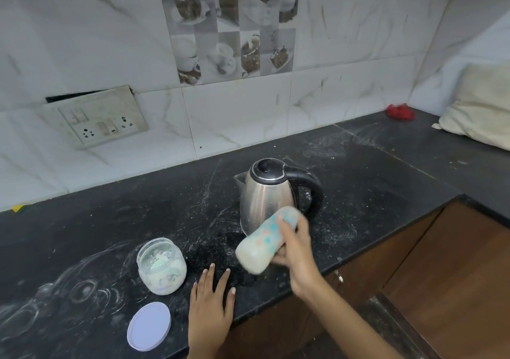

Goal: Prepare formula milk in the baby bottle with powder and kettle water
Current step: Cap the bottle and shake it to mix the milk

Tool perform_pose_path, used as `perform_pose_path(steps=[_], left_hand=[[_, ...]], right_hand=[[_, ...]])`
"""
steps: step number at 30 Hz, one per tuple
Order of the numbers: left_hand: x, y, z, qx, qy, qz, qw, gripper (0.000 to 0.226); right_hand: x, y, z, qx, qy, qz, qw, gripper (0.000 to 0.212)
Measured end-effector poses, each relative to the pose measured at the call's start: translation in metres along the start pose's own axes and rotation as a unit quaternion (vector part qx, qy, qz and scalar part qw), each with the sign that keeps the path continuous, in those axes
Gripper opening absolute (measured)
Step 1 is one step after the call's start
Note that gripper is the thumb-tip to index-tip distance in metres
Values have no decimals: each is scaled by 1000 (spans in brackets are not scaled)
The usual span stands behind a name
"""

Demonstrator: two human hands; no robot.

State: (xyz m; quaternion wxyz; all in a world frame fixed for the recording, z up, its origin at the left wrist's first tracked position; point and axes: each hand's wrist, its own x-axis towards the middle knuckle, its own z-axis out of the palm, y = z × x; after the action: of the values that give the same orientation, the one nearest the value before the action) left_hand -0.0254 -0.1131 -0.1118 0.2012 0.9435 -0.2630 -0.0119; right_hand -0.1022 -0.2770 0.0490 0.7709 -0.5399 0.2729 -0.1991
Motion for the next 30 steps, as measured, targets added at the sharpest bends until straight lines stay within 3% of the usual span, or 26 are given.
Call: perform_pose_path(steps=[2, 4, 8, 11, 15, 18, 21, 25, 26, 30], left_hand=[[0, -1, 4, 6, 14, 5, 1000, 78], [1, 0, 2, 12, 12, 6, 1000, 78], [1, -2, 0, 23, -17, 1, 1000, 73], [0, -2, -4, 8, -20, 5, 1000, 48], [0, -4, -1, 15, 4, 22, 1000, 53], [-2, -3, 2, 26, 8, 14, 1000, 51], [-3, -1, 1, 27, 14, 11, 999, 51], [-3, -8, 4, 26, 11, 41, 999, 67], [-3, -8, 4, 23, 8, 43, 999, 67], [-1, -4, 3, -5, 4, 13, 1000, 53]], right_hand=[[11, -3, -3, 28, 50, 0, 998, 43], [7, 1, -1, 60, 35, 61, 996, 39], [-9, 15, -3, 109, -87, 244, 960, 36], [-8, 16, -7, 73, -150, 286, 943, 48], [-6, 11, -15, -25, -190, 163, 968, 91], [-4, 10, -12, 20, -128, 54, 990, 86], [-7, 19, -1, 104, -55, 55, 992, 75], [-26, 31, 2, 14, -195, 119, 973, 81], [-25, 27, -1, 17, -200, 114, 973, 80], [4, 6, -13, 100, -66, 20, 993, 79]])
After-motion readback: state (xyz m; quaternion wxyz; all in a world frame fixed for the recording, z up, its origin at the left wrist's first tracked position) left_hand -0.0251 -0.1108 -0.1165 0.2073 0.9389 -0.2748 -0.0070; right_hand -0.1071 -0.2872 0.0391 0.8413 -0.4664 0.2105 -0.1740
